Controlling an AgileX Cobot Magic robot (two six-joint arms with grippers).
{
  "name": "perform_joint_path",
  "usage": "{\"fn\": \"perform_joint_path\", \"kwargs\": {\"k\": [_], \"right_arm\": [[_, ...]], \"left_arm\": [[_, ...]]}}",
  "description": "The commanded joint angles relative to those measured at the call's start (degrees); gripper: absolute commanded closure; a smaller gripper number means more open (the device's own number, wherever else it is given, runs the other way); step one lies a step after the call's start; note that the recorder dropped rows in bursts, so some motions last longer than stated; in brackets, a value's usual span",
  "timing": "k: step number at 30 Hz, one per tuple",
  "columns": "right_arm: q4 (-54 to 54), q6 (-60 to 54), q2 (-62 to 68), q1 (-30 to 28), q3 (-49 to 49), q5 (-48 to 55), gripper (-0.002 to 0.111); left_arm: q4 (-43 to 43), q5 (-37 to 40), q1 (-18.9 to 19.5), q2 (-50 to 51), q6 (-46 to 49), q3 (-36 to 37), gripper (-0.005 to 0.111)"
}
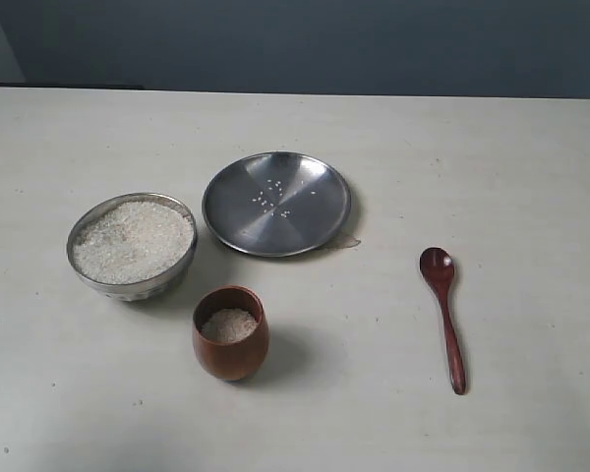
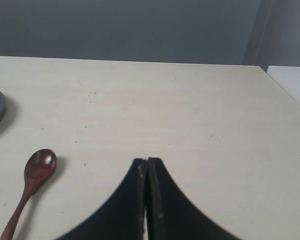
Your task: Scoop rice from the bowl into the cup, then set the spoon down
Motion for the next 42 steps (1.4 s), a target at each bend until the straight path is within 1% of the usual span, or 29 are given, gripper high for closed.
{"fn": "perform_joint_path", "kwargs": {"k": [1,25,30,34,37,42], "right_arm": [[-0.04,-0.03,-0.2,-0.26,0.35,-0.44,0.109],[-0.04,-0.03,-0.2,-0.26,0.35,-0.55,0.109],[-1.31,-0.03,-0.2,-0.26,0.35,-2.1,0.109],[-2.1,-0.14,-0.2,-0.26,0.35,-6.79,0.109],[-2.22,-0.14,-0.2,-0.26,0.35,-12.96,0.109],[-1.96,-0.14,-0.2,-0.26,0.35,-27.88,0.109]], "left_arm": [[-0.1,-0.5,0.12,-0.27,-0.26,0.29,0.106],[-0.1,-0.5,0.12,-0.27,-0.26,0.29,0.106],[-0.1,-0.5,0.12,-0.27,-0.26,0.29,0.106],[-0.1,-0.5,0.12,-0.27,-0.26,0.29,0.106],[-0.1,-0.5,0.12,-0.27,-0.26,0.29,0.106],[-0.1,-0.5,0.12,-0.27,-0.26,0.29,0.106]]}}
